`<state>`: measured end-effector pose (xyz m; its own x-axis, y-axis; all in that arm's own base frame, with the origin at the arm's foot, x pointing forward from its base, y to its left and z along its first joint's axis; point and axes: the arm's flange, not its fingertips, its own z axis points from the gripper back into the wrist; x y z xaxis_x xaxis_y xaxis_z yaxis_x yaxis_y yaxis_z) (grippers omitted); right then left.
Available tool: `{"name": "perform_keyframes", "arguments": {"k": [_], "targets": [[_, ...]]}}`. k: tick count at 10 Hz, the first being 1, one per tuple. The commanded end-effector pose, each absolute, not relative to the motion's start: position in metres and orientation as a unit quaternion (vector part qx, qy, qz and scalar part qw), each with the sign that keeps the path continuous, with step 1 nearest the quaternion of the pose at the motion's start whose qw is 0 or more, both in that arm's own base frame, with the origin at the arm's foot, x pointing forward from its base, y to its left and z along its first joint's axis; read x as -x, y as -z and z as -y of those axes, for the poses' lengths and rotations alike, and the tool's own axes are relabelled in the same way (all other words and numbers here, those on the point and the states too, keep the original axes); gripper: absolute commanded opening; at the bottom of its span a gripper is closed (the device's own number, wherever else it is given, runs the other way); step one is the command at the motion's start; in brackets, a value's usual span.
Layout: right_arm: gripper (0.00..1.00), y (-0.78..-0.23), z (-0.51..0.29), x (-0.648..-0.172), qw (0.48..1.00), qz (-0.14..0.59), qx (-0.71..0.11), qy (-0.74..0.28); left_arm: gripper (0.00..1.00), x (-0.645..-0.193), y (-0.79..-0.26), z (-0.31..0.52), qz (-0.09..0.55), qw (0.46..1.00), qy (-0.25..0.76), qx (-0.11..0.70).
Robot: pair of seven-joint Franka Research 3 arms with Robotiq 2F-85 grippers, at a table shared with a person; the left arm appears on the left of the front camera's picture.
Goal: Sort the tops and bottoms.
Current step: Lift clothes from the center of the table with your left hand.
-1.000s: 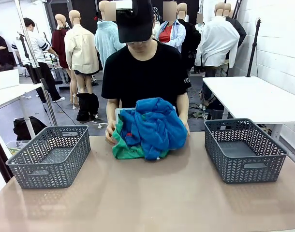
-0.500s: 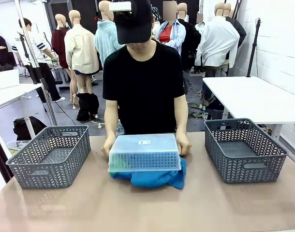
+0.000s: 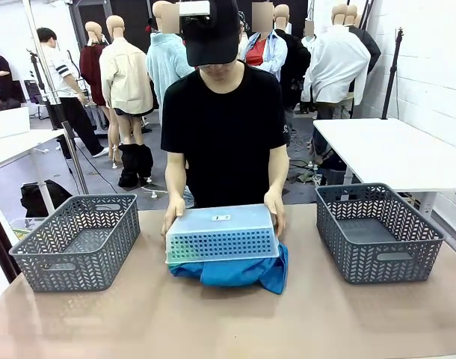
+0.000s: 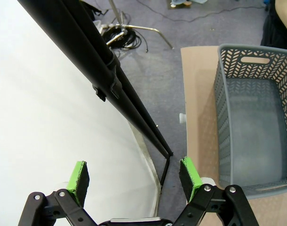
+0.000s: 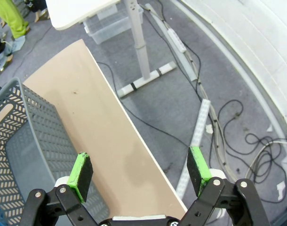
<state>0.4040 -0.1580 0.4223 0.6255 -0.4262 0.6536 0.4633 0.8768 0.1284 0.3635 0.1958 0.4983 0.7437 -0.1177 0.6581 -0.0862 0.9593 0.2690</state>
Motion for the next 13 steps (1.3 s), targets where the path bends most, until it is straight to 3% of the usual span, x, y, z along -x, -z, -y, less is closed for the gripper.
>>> {"name": "perform_keyframes", "arguments": {"k": [1,13], "targets": [[1.0,-0.4243,0.1576,-0.4028,0.902,0.355,0.03,0.246,1.0,-0.363,-0.4986,-0.1965,0.357,0.923,0.006,-0.144],[1.0,-0.4243,0.1576,-0.4028,0.902,0.355,0.03,0.246,1.0,-0.363,-0.4986,-0.1965,0.357,0.923,0.006,-0.144]]}}
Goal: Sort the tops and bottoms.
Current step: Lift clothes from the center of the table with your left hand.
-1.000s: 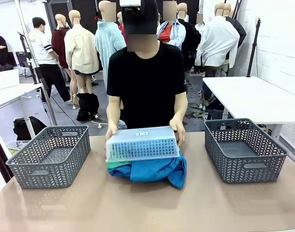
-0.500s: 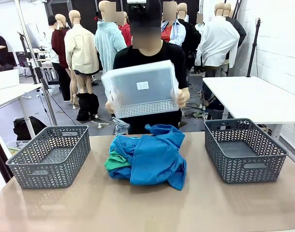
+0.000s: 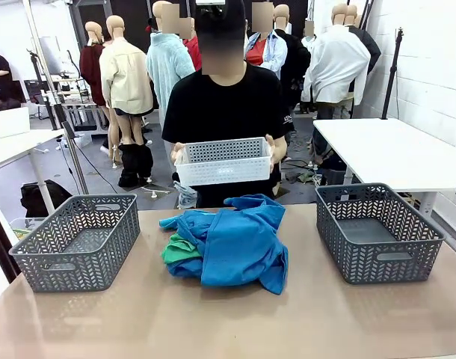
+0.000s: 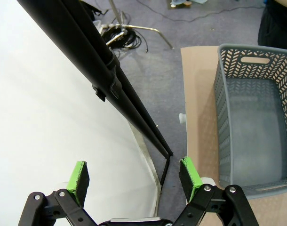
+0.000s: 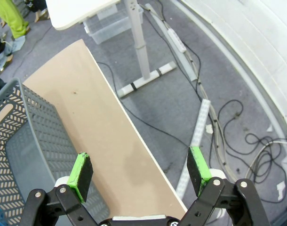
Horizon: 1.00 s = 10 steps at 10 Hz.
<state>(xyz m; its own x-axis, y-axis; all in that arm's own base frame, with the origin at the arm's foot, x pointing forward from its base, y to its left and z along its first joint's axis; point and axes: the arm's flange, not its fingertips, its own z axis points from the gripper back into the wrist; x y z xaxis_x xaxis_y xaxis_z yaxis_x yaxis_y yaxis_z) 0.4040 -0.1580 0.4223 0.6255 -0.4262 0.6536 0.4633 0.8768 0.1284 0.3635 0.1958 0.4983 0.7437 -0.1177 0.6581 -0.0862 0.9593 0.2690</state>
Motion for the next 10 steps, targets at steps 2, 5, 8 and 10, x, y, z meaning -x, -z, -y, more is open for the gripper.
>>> {"name": "perform_keyframes", "arguments": {"k": [2,5,8,10], "targets": [[1.0,-0.4243,0.1576,-0.4028,0.902,0.355,0.03,0.246,1.0,-0.363,-0.4986,-0.1965,0.357,0.923,0.006,-0.144],[1.0,-0.4243,0.1576,-0.4028,0.902,0.355,0.03,0.246,1.0,-0.363,-0.4986,-0.1965,0.357,0.923,0.006,-0.144],[1.0,-0.4243,0.1576,-0.4028,0.902,0.355,0.03,0.246,1.0,-0.363,-0.4986,-0.1965,0.357,0.923,0.006,-0.144],[1.0,-0.4243,0.1576,-0.4028,0.902,0.355,0.03,0.246,1.0,-0.363,-0.4986,-0.1965,0.357,0.923,0.006,-0.144]]}}
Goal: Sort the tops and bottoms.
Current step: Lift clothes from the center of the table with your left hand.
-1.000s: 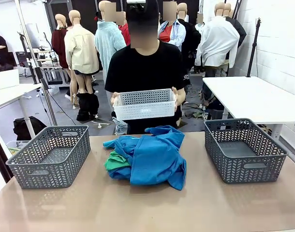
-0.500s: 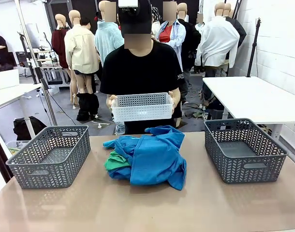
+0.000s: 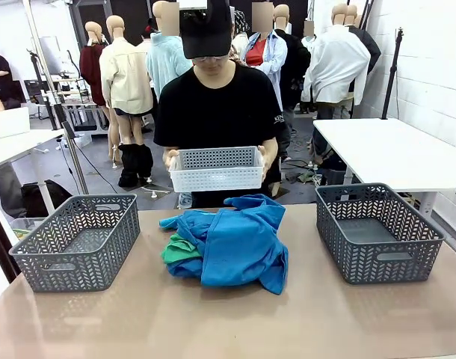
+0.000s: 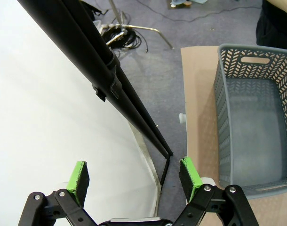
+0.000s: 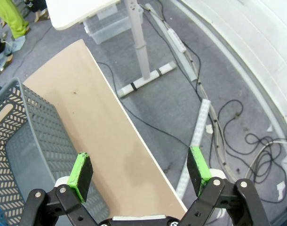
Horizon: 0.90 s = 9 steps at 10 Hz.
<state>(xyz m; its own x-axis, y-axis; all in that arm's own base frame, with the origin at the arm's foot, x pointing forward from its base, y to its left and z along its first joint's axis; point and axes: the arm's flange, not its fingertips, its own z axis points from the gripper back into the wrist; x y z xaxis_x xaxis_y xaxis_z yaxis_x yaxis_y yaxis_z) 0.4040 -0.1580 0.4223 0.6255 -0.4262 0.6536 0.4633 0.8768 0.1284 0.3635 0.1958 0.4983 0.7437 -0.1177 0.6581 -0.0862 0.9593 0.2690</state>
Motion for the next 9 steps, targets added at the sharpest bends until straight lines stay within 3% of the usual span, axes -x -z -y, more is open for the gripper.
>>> {"name": "perform_keyframes", "arguments": {"k": [1,9], "targets": [[1.0,-0.4243,0.1576,-0.4028,0.902,0.355,0.03,0.246,1.0,-0.363,-0.4986,-0.1965,0.357,0.923,0.006,-0.144],[1.0,-0.4243,0.1576,-0.4028,0.902,0.355,0.03,0.246,1.0,-0.363,-0.4986,-0.1965,0.357,0.923,0.006,-0.144]]}}
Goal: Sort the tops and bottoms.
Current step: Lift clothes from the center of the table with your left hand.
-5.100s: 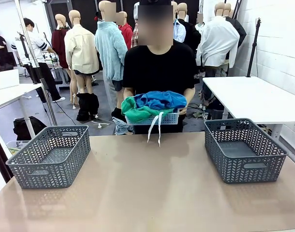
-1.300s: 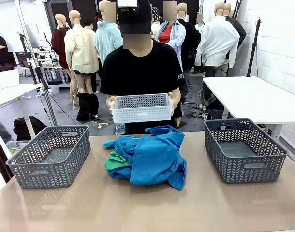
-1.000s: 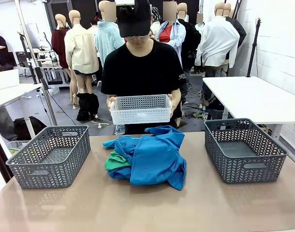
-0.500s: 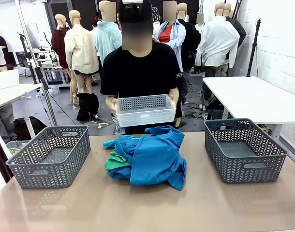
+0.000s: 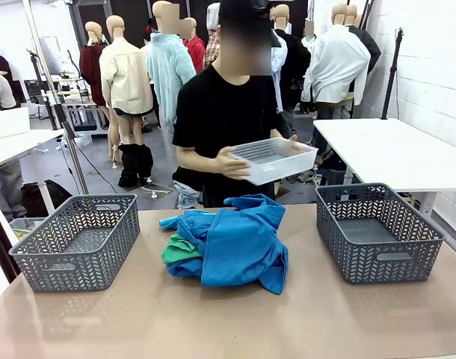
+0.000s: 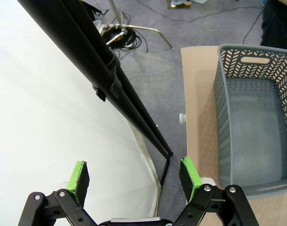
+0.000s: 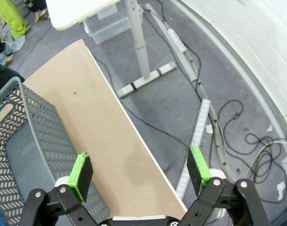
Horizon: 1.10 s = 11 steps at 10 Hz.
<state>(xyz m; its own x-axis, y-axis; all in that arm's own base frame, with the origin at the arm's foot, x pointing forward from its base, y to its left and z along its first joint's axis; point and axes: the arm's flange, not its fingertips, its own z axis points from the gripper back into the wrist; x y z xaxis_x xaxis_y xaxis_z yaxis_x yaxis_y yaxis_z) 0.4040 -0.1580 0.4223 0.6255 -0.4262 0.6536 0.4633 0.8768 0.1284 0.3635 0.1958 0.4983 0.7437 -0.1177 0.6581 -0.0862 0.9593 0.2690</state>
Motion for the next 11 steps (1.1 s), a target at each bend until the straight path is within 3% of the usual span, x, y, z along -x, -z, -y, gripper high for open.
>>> {"name": "perform_keyframes", "arguments": {"k": [1,11], "targets": [[1.0,-0.4243,0.1576,-0.4028,0.902,0.355,0.03,0.246,1.0,-0.363,-0.4986,-0.1965,0.357,0.923,0.006,-0.144],[1.0,-0.4243,0.1576,-0.4028,0.902,0.355,0.03,0.246,1.0,-0.363,-0.4986,-0.1965,0.357,0.923,0.006,-0.144]]}}
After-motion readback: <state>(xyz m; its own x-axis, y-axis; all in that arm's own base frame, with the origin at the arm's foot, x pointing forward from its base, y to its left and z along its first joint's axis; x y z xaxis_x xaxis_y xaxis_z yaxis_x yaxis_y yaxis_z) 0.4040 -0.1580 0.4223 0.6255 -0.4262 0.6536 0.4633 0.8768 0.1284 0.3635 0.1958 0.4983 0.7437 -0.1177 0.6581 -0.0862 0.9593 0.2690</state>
